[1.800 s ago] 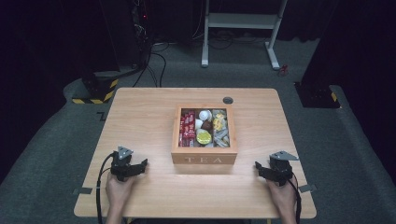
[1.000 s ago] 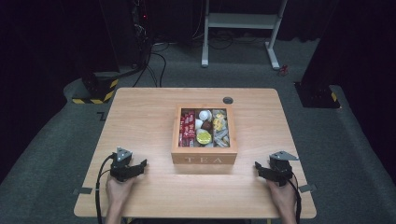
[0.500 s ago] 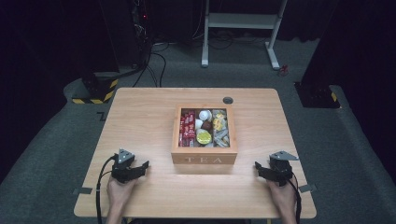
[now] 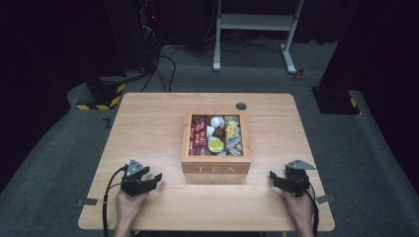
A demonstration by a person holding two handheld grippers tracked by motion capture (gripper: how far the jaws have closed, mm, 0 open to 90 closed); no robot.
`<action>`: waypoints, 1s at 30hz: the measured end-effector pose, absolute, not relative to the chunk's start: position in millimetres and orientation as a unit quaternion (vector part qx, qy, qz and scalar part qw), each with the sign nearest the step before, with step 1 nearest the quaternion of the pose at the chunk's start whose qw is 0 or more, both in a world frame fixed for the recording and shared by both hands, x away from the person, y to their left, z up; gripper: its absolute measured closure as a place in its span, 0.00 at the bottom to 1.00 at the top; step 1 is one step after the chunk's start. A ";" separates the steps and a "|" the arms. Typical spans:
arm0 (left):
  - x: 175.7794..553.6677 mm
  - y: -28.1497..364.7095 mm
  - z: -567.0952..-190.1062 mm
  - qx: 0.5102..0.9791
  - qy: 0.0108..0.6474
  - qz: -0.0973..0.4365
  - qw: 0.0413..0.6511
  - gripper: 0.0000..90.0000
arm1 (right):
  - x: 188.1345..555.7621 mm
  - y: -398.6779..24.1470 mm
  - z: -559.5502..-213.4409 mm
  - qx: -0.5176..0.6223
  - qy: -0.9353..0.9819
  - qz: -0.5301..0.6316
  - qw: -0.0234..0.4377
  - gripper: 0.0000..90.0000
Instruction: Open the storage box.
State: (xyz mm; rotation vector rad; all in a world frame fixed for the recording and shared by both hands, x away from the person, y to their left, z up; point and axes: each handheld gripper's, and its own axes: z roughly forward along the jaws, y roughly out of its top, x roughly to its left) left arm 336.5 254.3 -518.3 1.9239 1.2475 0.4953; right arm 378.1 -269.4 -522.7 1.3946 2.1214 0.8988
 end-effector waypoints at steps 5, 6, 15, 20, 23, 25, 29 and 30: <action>331.2 245.0 -512.5 0.761 0.470 0.186 0.407 0.49 | 378.1 -269.5 -522.7 0.505 0.768 0.325 0.223 0.34; 330.6 243.1 -511.4 0.763 0.465 0.185 0.408 0.50 | 378.2 -269.5 -522.7 0.504 0.768 0.325 0.223 0.34; 323.1 228.8 -509.2 0.771 0.441 0.174 0.424 0.53 | 378.1 -269.4 -522.7 0.505 0.768 0.325 0.222 0.34; 320.7 217.6 -508.8 0.784 0.419 0.173 0.425 0.56 | 378.2 -269.5 -522.7 0.505 0.768 0.326 0.223 0.34; 320.4 208.3 -507.0 0.791 0.405 0.172 0.426 0.57 | 378.2 -269.5 -522.8 0.504 0.768 0.326 0.223 0.34; 320.3 204.6 -506.3 0.794 0.398 0.170 0.427 0.58 | 378.2 -269.5 -522.8 0.504 0.768 0.325 0.223 0.34; 321.5 194.7 -506.9 0.800 0.388 0.161 0.429 0.59 | 378.1 -269.5 -522.8 0.505 0.768 0.325 0.223 0.34; 322.0 192.0 -507.0 0.802 0.385 0.159 0.429 0.60 | 378.1 -269.5 -522.7 0.505 0.768 0.325 0.223 0.34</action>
